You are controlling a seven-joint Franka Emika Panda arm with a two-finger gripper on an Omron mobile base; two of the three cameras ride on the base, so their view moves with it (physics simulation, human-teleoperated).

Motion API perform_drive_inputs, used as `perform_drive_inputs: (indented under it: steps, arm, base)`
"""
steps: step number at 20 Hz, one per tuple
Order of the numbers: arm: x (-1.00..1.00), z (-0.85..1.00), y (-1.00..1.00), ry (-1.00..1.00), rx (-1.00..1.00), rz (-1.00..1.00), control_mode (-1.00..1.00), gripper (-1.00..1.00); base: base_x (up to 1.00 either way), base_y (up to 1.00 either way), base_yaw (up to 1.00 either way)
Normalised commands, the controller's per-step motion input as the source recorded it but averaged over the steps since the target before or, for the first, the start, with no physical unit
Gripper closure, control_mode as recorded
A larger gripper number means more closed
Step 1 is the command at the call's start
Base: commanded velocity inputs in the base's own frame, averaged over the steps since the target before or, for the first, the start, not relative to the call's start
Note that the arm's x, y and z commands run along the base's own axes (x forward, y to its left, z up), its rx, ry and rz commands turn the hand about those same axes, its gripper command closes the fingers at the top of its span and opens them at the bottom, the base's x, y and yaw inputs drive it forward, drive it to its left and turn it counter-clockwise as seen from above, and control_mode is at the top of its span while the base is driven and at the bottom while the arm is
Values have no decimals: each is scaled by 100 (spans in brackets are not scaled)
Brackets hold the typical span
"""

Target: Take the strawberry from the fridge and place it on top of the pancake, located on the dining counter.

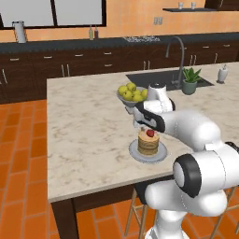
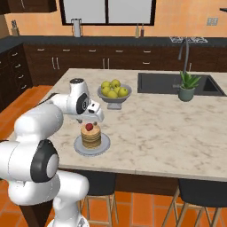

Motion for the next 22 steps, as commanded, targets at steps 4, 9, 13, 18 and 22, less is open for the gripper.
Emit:
perform_drive_inputs:
  steps: [4, 9, 13, 18, 22]
  arm:
    - [-91, 70, 22, -22, -2, 0, -100, -100]
    - [-100, 50, 50, -21, -5, 0, -100, -100]
    - [-100, 26, 67, -18, -3, 0, -100, -100]
    - [-100, 17, 97, -8, -22, 2, -100, -100]
    - [-56, 8, 100, 12, -42, 12, -100, -100]
  base:
    - [0, 0, 0]
    - [0, 0, 0]
    - [0, 0, 0]
    - [0, 0, 0]
    - [0, 0, 0]
